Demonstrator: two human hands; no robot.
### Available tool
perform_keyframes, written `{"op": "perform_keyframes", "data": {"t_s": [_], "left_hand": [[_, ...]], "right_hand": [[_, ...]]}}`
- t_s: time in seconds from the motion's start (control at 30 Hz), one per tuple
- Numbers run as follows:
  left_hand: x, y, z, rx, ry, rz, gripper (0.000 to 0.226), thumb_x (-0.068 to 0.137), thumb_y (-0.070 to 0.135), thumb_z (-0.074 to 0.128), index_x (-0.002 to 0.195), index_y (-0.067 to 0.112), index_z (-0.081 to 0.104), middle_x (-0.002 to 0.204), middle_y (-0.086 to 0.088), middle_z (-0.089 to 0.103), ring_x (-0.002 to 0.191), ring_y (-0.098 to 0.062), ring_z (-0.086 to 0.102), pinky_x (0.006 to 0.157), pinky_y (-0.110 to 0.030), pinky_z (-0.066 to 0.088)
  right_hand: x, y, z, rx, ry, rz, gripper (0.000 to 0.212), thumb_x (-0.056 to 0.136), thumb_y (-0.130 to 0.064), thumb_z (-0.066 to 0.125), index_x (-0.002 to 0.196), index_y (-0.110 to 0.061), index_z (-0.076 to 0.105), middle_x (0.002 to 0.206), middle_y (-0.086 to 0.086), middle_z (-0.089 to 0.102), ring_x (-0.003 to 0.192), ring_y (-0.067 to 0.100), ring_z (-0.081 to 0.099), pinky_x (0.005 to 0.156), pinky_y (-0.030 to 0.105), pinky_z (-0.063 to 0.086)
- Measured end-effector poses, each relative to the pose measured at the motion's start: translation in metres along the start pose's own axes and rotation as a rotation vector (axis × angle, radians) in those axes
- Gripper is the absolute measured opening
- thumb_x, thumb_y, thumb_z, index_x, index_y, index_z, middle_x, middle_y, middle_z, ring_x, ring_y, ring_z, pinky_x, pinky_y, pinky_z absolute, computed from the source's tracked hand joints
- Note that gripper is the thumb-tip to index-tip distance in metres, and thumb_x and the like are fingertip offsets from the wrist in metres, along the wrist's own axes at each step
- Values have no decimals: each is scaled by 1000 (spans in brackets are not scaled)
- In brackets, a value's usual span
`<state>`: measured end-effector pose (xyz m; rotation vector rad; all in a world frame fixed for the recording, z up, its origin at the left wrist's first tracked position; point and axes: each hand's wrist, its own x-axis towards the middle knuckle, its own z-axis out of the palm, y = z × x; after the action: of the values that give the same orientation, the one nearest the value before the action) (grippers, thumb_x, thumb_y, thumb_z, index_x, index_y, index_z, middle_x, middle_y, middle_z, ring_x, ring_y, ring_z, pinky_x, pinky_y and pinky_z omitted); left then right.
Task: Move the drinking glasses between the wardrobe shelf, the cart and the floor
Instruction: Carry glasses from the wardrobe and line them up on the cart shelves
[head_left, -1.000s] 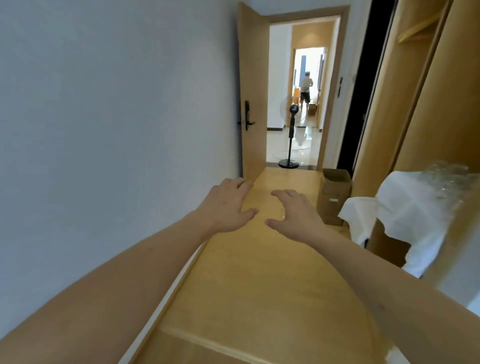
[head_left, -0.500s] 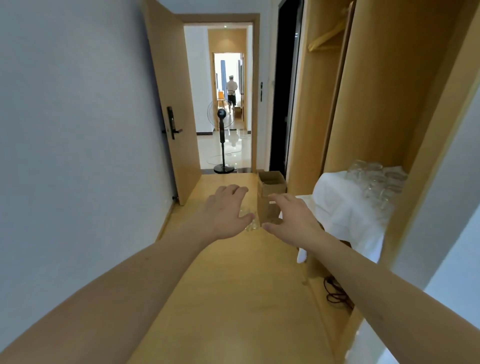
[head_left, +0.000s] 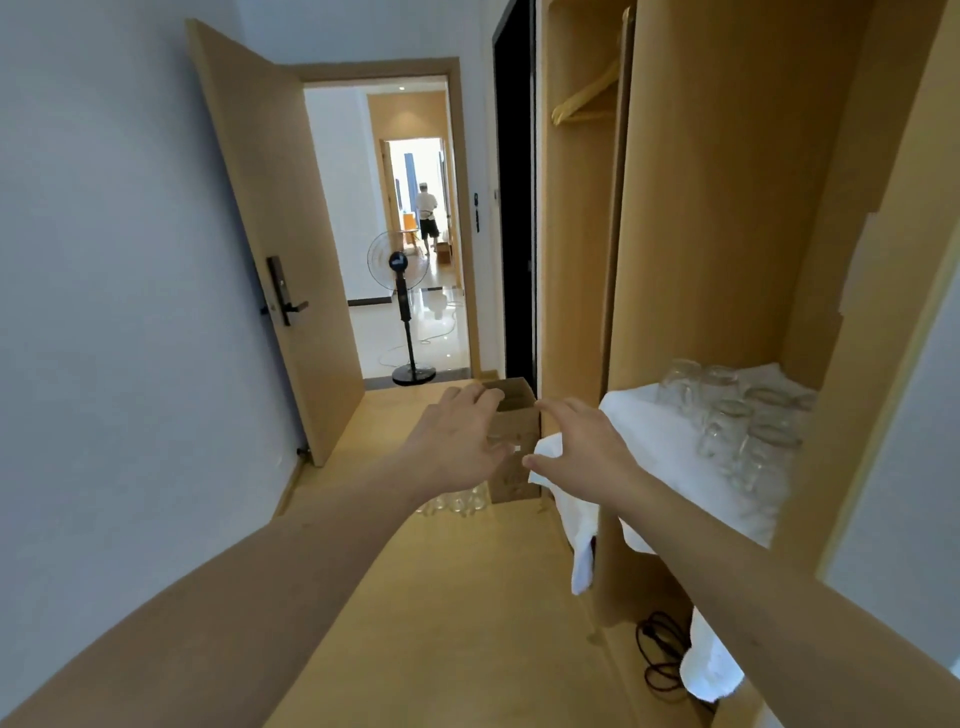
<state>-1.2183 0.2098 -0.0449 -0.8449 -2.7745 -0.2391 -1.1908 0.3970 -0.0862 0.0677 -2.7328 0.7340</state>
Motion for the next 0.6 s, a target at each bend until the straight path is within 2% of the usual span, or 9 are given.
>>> {"op": "perform_keyframes", "data": {"t_s": [0.2,0.3,0.6], "left_hand": [[61,5,33,1,-43,5,65,95,47,59,149,17,39,149,-7,46,133,-28,41,106,-47,43],[90,8,49,-10,-65,36,60,95,46,60,145,18,42,144,-6,49,130,-28,44,104,-46,45],[198,-3,85,-81,-96,215,67,96,48,60,151,17,38,154,-5,41,140,-27,37,112,-46,41]], "right_hand": [[37,48,1,12,-13,60,74,87,-47,73,151,-33,38,156,-6,38,139,21,41,106,36,39],[52,68,5,-21,-26,104,76,87,-51,72,152,-34,36,159,-6,36,141,21,39,111,39,38],[110,112,2,-146,37,277,78,85,-52,71,152,-30,37,158,-4,38,141,23,39,113,40,37]]}}
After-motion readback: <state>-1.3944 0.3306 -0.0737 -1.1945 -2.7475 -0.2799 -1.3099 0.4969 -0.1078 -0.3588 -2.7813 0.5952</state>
